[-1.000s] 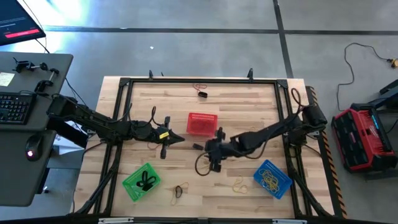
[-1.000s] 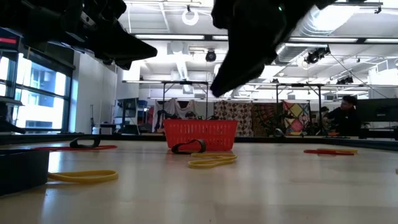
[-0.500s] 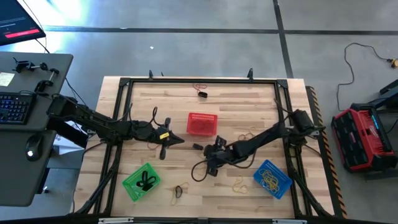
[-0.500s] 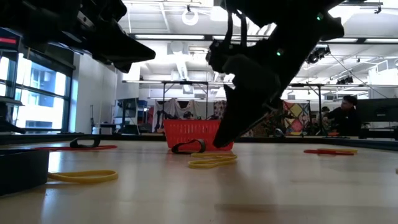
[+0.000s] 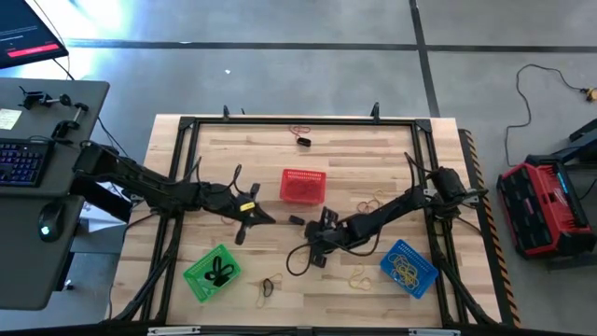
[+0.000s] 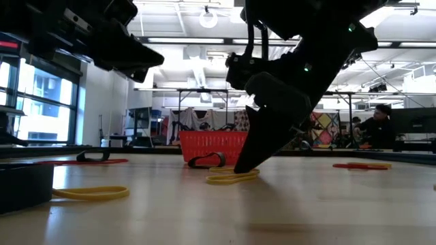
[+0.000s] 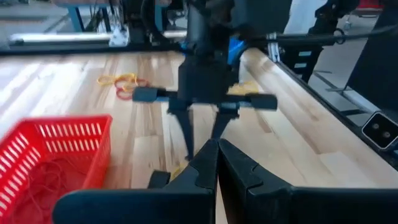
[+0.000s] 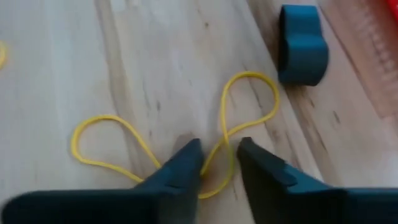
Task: Sort rubber bands into baskets
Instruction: Put the yellow rubber band into the blue bin
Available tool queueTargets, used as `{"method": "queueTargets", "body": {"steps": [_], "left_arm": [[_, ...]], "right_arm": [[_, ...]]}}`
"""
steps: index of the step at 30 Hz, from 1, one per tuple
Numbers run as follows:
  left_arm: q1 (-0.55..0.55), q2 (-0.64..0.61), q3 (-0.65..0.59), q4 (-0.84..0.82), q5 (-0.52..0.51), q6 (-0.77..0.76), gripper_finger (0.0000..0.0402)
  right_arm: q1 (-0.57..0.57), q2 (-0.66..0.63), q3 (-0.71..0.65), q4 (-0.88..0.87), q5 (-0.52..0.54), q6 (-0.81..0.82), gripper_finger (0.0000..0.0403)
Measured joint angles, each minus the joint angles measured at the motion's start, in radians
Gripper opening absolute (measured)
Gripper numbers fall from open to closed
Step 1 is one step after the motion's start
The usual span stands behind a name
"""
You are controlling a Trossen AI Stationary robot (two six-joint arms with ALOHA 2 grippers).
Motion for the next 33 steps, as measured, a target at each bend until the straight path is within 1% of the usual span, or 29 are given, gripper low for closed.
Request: {"method": "queueTargets", "body": {"steps": [3,5,8,11,14,18,21,25,27,29,33], "left_arm": [[0.0,0.034,0.0,0.006,-0.001,-0.023,0.0],[0.0,0.061,0.0,0.018,0.001,-0.032,0.0],[-0.003,0.106,0.0,0.062,0.02,-0.04,0.0],[-0.008,0.151,0.0,0.12,0.043,-0.033,0.0],[-0.009,0.182,0.0,0.176,0.056,-0.032,0.0],[-0.009,0.205,0.0,0.215,0.058,-0.042,0.0],[-0.009,0.206,0.0,0.221,0.058,-0.047,0.0],[-0.009,0.206,0.0,0.231,0.057,-0.056,0.0],[-0.009,0.206,0.0,0.255,0.058,-0.057,0.0],[-0.011,0.206,0.0,0.271,0.065,-0.064,0.0],[-0.024,0.206,0.0,0.279,0.089,-0.065,0.0]], "right_arm": [[0.0,0.001,0.0,0.006,-0.017,-0.039,0.0033],[-0.001,0.001,0.0,0.006,-0.031,-0.068,0.0009],[-0.004,-0.017,0.007,-0.018,-0.048,-0.076,0.0015],[0.003,-0.057,0.013,-0.078,-0.038,-0.104,0.0004],[0.024,-0.122,0.02,-0.117,0.022,-0.11,0.0003],[0.059,-0.203,0.02,-0.215,0.1,-0.077,0.0002],[0.093,-0.264,0.02,-0.256,0.132,-0.056,0.0001],[0.151,-0.326,0.021,-0.323,0.135,-0.009,0.0001],[0.186,-0.36,0.021,-0.377,0.157,0.02,0.0001],[0.225,-0.398,0.021,-0.455,0.188,0.067,0.0],[0.307,-0.464,0.021,-0.634,0.248,0.214,0.0]]}}
